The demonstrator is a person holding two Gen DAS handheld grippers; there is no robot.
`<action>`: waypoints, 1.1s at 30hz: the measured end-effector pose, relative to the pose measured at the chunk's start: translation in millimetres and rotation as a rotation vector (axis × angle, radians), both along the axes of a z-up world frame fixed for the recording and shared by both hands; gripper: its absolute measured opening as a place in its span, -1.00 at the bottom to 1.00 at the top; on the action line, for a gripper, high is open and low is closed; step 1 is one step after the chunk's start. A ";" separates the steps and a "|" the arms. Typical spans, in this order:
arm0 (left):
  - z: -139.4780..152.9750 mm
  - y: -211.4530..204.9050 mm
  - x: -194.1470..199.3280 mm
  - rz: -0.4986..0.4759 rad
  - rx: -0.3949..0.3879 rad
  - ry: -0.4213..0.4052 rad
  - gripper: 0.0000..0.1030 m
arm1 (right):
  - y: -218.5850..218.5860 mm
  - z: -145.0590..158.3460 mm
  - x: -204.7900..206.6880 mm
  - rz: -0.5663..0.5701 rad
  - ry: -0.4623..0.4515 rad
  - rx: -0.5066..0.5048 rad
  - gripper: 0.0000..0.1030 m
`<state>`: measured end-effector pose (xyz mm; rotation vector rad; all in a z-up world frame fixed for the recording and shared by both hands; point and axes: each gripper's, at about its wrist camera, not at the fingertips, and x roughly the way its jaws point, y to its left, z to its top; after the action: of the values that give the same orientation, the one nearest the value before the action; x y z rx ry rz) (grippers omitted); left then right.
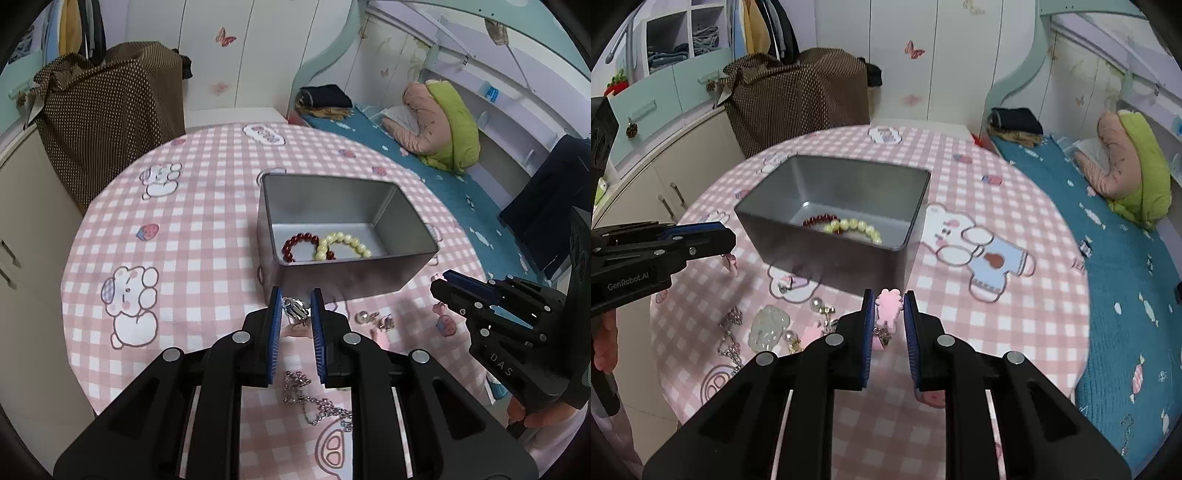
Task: Organize jewelry
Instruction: 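Lower both earrings into the tin box and open both grippers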
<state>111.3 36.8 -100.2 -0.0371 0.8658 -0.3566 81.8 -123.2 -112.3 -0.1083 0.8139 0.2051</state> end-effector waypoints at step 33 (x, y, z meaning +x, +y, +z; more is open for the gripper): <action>49.4 -23.2 59.8 -0.020 -0.089 -0.040 -0.69 | 14.9 50.2 60.5 0.044 -0.111 0.066 -0.70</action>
<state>171.1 13.5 -50.8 -0.1033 0.8109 -0.4128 142.3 -108.3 -62.1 -0.0753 0.6943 0.2652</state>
